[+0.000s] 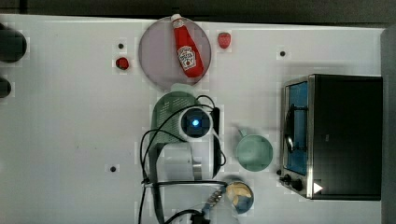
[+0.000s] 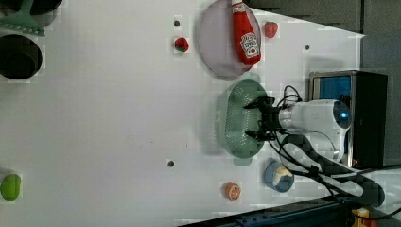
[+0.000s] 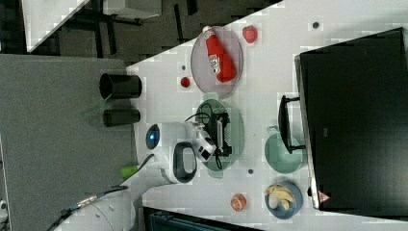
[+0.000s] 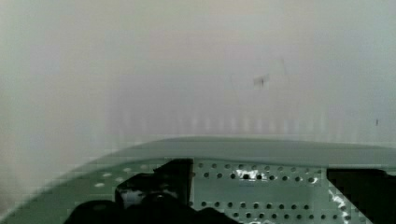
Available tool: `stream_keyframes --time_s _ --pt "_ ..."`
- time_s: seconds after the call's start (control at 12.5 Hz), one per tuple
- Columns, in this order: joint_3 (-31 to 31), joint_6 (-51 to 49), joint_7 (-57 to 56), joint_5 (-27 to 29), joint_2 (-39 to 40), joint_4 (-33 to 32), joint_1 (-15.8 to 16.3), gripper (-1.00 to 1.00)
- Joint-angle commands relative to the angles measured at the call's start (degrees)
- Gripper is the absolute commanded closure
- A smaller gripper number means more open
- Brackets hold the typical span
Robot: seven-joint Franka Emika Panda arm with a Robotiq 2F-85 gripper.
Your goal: Drag strainer left to right.
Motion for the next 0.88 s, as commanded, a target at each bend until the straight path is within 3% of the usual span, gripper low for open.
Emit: stream_keyframes --time_s 0.08,0.64,0.88 --pt "-2.1 -0.1 -6.2 0.4 -2.2 -0.1 -1.2 -1.0" --pt "-9.5 0.0 -12.9 0.4 -2.2 -0.2 -1.3 -1.0" --pt "-9.3 -0.3 -15.8 0.4 -2.9 0.1 -1.2 -1.0"
